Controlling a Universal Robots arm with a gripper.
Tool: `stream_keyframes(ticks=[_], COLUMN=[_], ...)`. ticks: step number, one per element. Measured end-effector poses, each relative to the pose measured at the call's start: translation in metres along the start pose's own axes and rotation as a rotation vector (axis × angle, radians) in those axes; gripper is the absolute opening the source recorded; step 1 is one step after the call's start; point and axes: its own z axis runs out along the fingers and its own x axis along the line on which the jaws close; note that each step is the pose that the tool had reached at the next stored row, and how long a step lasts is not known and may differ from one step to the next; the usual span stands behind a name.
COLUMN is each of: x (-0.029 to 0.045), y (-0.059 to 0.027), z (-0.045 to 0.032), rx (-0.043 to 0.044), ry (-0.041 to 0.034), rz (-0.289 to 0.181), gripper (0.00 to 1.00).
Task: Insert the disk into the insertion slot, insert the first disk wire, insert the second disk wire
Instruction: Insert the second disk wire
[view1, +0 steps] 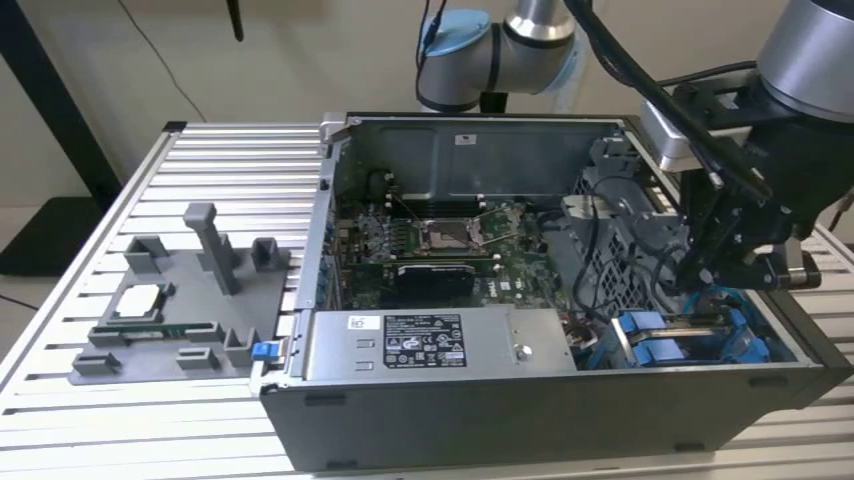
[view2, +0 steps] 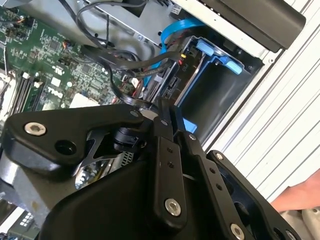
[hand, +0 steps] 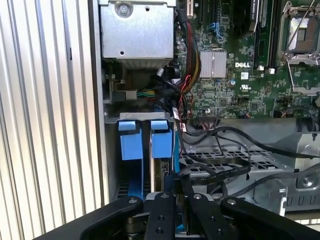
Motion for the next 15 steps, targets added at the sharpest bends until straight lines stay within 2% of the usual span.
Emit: stream_keyframes(ticks=[15], x=[0.0013], y=[-0.0012], z=[0.013], rx=[0.0004], ry=[0.0007], rz=[0.004], gripper=[0.0])
